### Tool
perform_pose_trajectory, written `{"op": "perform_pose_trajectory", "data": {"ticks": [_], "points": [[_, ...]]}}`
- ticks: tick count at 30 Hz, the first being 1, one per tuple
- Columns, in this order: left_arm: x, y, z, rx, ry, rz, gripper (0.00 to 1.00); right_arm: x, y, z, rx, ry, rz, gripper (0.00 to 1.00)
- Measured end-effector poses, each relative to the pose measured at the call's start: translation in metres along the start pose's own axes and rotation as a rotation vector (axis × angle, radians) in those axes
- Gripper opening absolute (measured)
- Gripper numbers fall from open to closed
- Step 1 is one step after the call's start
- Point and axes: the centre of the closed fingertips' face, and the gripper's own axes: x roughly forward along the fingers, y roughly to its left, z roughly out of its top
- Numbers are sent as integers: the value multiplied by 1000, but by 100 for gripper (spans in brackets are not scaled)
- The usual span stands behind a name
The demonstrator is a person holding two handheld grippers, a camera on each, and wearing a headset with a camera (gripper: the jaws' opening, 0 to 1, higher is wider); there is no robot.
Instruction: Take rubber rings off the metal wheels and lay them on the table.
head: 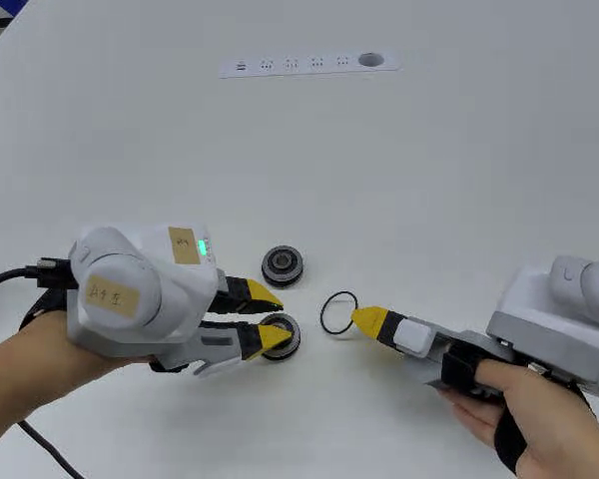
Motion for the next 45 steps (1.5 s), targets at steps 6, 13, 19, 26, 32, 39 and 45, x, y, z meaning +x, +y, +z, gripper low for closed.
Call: {"op": "perform_pose_trajectory", "data": {"ticks": [6,13,19,26,32,39,45], "points": [[0,-2,-5,-5,9,0,15,-5,-11,12,-5,-34,-51,2],[1,-2,-7,-5,13,2,15,-14,-27,18,-45,-51,-139,2],[2,-3,-6,-4,15,-2,15,-21,-32,23,-74,-70,-177,5],[1,-3,-7,-6,16,-2,15,-27,-32,35,-213,-109,-220,13],[1,-3,-7,-7,18,-3,15,-29,-28,43,-236,-136,-212,14],[1,-4,-9,-12,24,-10,14,-28,-26,42,-224,-141,-204,15],[1,-5,-11,2,34,-13,14,-25,-19,39,-214,-140,-176,14]]}}
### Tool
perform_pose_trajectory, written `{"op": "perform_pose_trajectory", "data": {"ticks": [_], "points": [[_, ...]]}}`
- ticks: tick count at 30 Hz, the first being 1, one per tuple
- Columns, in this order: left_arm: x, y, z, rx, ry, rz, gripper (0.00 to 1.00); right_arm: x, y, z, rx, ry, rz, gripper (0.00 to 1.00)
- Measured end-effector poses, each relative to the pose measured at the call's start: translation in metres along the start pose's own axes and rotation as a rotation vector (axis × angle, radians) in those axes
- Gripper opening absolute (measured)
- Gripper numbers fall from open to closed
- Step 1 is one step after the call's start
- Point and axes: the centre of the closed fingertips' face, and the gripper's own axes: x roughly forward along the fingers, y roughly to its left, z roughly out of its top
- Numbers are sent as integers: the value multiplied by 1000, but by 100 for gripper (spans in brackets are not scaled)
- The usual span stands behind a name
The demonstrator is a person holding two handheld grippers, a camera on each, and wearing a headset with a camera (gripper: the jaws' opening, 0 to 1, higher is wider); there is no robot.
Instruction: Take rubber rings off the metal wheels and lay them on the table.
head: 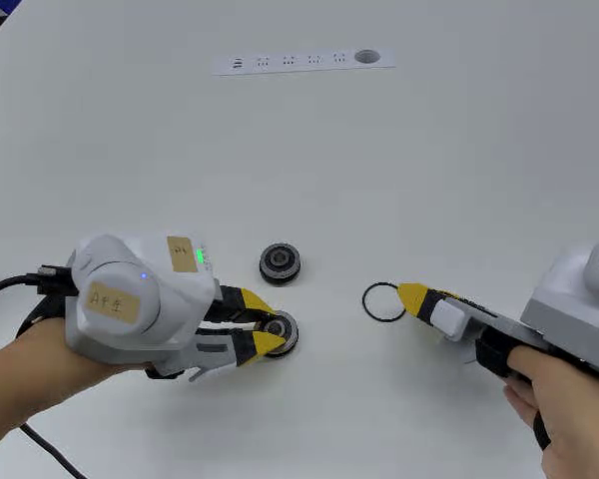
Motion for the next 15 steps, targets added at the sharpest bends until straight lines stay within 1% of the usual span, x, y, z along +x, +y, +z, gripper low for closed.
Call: {"op": "perform_pose_trajectory", "data": {"ticks": [3,5,6,8,9,10,11,13,14,15], "points": [[0,0,0,-6,-1,-3,14,1,4,0,4,1,17,15],[0,0,0,-2,-1,-6,14,2,10,2,14,-5,42,15],[0,0,0,1,1,-7,14,2,15,3,17,-9,65,15],[1,0,0,4,4,-9,14,2,26,2,24,-3,115,16],[1,0,0,6,7,-11,14,2,34,0,38,3,151,17],[1,0,0,6,9,-12,14,1,39,-1,51,9,173,18],[1,0,0,14,13,-14,14,2,49,-5,79,21,217,20],[1,0,0,17,16,-17,14,3,63,-10,94,32,291,24],[1,0,0,19,18,-18,14,3,71,-15,128,54,330,26],[1,0,0,19,17,-19,13,4,74,-19,146,68,345,29]]}}
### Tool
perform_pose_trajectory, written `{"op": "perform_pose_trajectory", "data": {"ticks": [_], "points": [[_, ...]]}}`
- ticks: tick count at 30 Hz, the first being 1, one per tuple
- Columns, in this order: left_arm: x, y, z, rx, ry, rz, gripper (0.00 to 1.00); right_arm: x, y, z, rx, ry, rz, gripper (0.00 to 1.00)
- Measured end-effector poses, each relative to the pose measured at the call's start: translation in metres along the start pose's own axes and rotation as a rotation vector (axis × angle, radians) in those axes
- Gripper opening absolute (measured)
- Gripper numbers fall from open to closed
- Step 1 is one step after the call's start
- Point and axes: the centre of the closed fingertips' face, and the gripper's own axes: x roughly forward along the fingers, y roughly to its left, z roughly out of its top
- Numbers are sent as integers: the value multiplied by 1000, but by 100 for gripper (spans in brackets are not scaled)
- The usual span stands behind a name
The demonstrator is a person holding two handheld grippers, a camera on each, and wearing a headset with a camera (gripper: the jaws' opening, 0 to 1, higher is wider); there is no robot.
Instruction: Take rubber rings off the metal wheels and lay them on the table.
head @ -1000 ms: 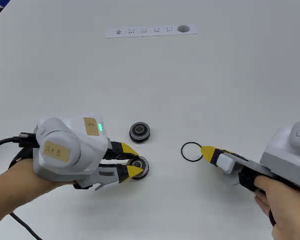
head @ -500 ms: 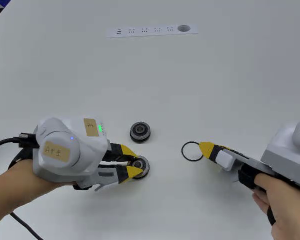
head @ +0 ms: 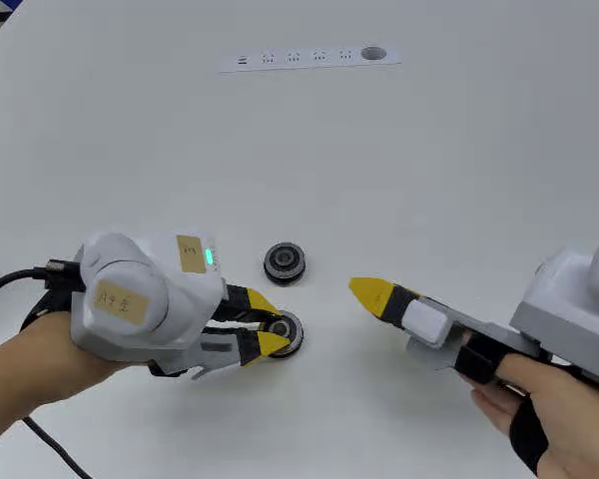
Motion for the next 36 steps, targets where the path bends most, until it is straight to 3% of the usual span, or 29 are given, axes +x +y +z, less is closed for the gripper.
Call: {"op": "perform_pose_trajectory", "data": {"ticks": [1,7,16,36], "points": [[0,0,0,-1,-2,-1,13,3,3,-5,38,11,19,31],[0,0,0,3,-3,-5,13,14,4,-25,63,68,32,37],[0,0,0,-2,-14,-10,13,29,8,-43,65,135,47,43],[0,0,0,14,-2,-11,13,35,9,-55,84,193,58,44]]}}
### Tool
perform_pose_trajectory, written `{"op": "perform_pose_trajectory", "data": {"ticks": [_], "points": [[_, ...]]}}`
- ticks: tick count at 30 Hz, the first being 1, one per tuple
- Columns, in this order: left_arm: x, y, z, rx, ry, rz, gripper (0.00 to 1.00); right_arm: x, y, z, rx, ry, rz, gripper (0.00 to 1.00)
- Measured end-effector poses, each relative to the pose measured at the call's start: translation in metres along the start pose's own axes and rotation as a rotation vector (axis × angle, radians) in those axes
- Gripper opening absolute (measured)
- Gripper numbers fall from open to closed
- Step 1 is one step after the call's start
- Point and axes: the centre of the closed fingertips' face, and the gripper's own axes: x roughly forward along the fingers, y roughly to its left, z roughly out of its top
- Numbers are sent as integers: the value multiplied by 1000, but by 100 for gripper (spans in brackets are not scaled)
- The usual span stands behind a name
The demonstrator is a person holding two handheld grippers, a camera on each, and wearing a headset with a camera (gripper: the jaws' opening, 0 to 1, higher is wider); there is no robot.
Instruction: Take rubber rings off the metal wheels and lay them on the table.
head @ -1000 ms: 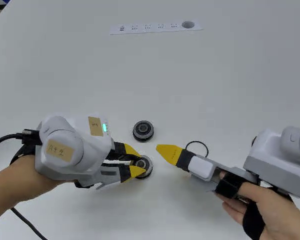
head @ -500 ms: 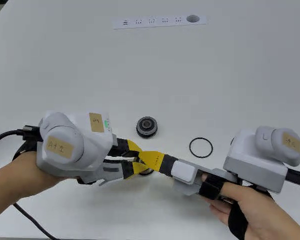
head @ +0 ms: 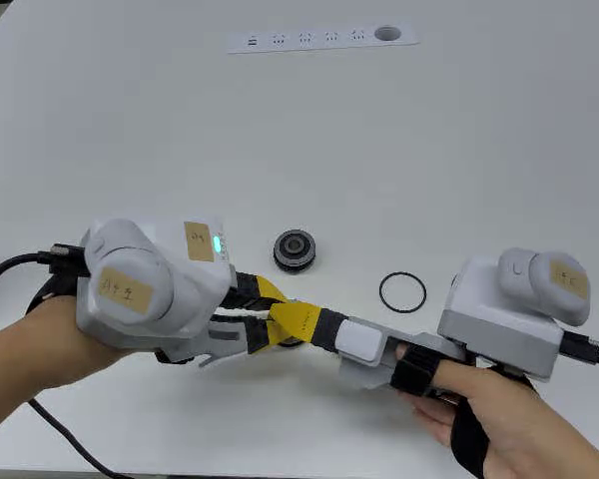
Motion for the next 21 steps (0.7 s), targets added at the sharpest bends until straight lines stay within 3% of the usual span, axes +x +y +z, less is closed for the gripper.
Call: {"op": "perform_pose_trajectory", "data": {"ticks": [10,15,21], "points": [[0,0,0,-2,-3,1,13,-5,1,1,28,-16,15,42],[0,0,0,-2,-3,0,13,-6,-1,2,30,-18,12,35],[0,0,0,-4,-3,-1,13,-4,-15,1,22,-11,-39,18]]}}
